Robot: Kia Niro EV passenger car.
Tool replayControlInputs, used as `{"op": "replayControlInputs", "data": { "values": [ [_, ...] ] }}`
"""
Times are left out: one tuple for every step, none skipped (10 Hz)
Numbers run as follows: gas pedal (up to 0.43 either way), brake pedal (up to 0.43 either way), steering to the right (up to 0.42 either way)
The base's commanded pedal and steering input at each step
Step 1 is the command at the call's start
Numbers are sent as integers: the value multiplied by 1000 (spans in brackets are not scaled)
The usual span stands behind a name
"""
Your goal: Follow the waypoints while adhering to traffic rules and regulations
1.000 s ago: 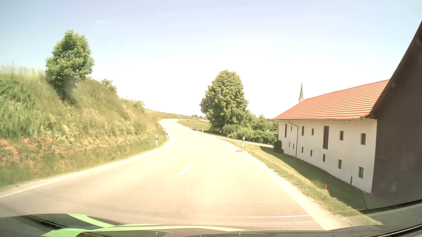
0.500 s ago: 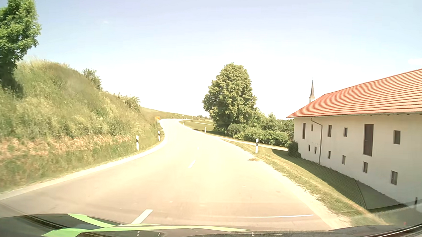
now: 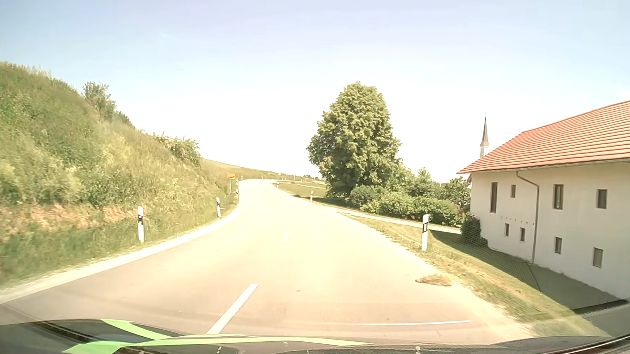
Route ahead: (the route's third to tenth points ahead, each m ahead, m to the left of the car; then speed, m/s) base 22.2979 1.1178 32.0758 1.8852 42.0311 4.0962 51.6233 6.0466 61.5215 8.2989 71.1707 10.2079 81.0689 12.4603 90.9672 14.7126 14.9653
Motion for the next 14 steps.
{"op": "replayControlInputs", "data": {
  "values": [
    [189, 0, -23],
    [197, 0, -25],
    [220, 0, -27],
    [220, 0, -29],
    [240, 0, -32],
    [240, 0, -33],
    [248, 0, -33],
    [268, 0, -33],
    [299, 0, -33],
    [331, 0, -33],
    [370, 0, -33],
    [398, 0, -33],
    [441, 0, -33],
    [449, 0, -33]
  ]
}}
